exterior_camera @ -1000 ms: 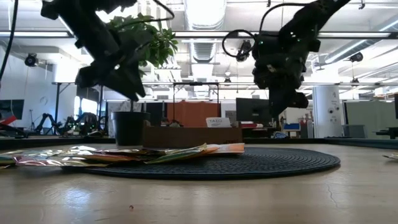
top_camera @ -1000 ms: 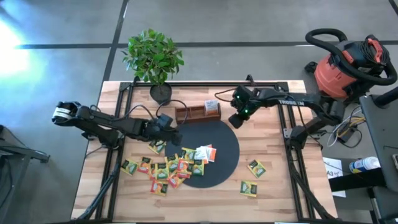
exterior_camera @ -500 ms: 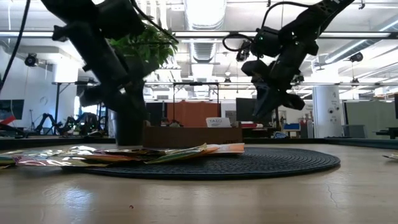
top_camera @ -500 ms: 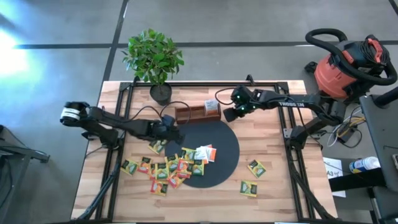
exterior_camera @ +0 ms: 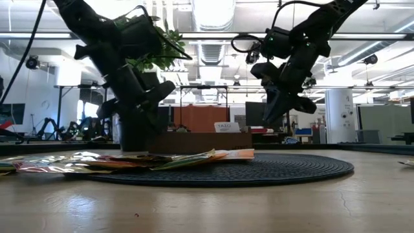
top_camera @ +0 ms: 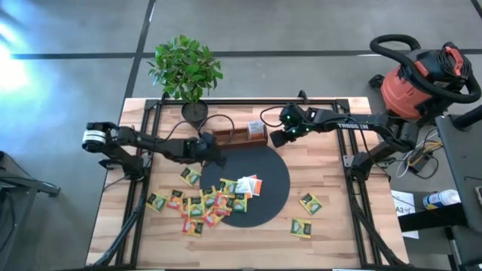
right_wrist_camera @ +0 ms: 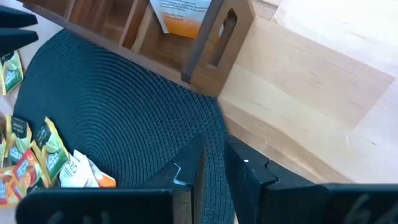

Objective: Pick & Place Tea
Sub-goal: Adjust the wooden organizer on the table

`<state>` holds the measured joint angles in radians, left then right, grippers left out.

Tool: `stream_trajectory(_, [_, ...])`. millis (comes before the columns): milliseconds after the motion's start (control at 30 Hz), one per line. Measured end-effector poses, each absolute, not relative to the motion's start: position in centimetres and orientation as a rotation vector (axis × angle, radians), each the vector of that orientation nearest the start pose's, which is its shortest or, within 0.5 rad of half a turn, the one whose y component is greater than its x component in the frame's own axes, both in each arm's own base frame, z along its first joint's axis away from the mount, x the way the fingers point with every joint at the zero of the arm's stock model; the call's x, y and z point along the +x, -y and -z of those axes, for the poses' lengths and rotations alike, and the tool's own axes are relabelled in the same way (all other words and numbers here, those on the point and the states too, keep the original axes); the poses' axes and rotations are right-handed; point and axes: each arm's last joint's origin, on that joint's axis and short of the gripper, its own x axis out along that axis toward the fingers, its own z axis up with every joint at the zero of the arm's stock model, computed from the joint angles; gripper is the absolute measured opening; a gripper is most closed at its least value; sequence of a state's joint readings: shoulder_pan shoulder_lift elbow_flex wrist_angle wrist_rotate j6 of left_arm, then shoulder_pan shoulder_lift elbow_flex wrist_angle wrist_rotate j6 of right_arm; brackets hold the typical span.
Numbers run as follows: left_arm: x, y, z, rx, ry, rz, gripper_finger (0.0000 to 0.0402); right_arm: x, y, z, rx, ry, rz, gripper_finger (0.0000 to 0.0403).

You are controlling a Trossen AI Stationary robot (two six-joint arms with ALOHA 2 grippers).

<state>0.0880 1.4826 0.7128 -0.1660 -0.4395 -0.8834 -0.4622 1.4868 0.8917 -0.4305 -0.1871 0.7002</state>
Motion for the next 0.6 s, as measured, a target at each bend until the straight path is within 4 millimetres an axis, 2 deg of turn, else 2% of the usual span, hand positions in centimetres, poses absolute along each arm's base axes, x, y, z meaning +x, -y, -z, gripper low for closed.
stream_trajectory(167, [26.8,-4.4,-16.3,-0.633,-0.64,-0.868,0.0083,25.5,12.5,-19.6,0.965,-0.828,0.719,0.0057])
stream_trajectory(300, [26.6,-4.1,-16.7,-0.643,-0.645,-0.848,0.0083,25.6,14.1,-19.3,0.958,-0.75,0.8,0.0057])
stream_trajectory(467, [26.5,-4.1,-16.9,-0.639,-0.641,-0.847,0.0083,26.1,16.8,-17.4,1.064,-0.663,0.849,0.0057])
stream_trajectory(600, [26.5,-4.3,-16.8,-0.619,-0.648,-0.844,0.0083,27.1,18.0,-15.5,1.119,-0.62,0.812,0.0057])
